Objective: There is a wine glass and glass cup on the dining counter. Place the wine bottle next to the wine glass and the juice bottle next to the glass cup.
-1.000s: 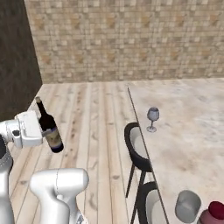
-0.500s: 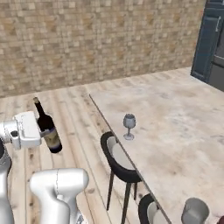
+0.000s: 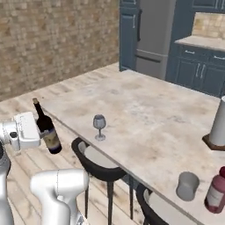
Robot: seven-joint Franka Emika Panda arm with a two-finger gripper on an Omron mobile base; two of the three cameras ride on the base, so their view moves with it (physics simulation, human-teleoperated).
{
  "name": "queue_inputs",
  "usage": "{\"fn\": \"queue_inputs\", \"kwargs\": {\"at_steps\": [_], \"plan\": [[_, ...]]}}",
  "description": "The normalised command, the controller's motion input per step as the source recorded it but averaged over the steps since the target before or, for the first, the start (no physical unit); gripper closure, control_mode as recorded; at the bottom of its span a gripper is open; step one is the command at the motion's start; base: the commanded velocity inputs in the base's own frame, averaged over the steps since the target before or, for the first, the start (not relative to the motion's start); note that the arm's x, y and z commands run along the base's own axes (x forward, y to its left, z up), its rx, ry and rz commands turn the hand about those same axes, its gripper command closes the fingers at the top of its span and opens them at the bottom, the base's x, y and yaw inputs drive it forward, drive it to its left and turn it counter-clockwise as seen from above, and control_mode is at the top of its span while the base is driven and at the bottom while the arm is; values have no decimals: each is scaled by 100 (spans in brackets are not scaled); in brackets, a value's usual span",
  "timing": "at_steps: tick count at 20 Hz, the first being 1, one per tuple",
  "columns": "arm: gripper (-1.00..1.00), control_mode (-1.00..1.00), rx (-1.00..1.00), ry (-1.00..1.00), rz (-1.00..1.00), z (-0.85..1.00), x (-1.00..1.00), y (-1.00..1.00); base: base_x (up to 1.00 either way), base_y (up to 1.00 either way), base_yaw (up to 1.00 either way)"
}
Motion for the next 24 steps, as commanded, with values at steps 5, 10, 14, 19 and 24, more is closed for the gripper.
{"fn": "queue_inputs", "kwargs": {"at_steps": [5,10,14,19,24], "plan": [[100,100,0,0,0,0,0,0,28,38,-63],[100,100,0,0,0,0,0,0,50,39,-54],[100,100,0,0,0,0,0,0,47,46,-46],[100,100,0,0,0,0,0,0,42,39,-37],[100,100,0,0,0,0,0,0,17,15,-18]]}}
